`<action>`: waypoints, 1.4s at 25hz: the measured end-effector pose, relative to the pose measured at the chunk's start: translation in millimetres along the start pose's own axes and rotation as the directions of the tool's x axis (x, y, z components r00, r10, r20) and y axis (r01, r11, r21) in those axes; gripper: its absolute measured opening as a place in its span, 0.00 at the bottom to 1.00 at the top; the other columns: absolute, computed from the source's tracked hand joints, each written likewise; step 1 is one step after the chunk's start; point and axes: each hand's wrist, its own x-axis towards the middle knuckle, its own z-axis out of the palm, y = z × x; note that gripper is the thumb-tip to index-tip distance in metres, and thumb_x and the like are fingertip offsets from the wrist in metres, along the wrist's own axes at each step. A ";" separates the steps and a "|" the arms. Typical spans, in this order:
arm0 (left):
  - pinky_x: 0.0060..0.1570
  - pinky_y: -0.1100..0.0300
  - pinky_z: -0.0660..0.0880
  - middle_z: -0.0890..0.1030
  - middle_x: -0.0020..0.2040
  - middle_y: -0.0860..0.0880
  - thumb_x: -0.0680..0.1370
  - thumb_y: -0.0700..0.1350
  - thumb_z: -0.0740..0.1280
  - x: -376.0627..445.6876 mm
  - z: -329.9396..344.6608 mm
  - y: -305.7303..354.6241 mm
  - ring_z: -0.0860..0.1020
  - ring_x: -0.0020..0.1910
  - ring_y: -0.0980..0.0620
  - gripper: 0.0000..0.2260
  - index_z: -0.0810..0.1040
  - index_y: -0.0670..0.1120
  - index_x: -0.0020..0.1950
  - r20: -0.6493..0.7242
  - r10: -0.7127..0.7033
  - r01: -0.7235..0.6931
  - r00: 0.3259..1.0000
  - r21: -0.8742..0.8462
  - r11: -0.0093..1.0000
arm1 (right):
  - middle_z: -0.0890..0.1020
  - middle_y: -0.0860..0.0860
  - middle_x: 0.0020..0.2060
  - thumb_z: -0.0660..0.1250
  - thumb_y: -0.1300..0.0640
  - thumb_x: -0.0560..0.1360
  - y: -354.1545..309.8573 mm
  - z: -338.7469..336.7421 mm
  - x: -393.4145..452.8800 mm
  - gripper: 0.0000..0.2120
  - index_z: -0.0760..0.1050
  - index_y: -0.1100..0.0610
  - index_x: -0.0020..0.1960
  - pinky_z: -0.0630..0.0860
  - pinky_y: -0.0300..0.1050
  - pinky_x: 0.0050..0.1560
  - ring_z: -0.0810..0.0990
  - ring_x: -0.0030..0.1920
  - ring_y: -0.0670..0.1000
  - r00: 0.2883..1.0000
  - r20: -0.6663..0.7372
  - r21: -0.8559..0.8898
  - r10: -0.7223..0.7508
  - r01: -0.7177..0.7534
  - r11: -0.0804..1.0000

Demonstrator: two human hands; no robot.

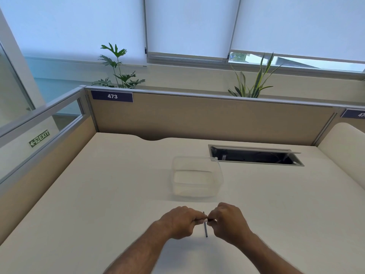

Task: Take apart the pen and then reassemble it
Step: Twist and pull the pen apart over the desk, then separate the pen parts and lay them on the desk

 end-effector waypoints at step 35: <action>0.43 0.52 0.78 0.84 0.41 0.57 0.82 0.49 0.58 -0.3 3.2 -19.2 0.80 0.41 0.50 0.04 0.72 0.54 0.50 -0.351 -0.174 0.136 0.920 -0.132 0.982 | 0.81 0.45 0.31 0.76 0.58 0.69 19.9 -1.4 -7.9 0.05 0.86 0.55 0.44 0.73 0.38 0.38 0.80 0.36 0.48 0.820 0.145 0.507 0.553 -0.542 0.670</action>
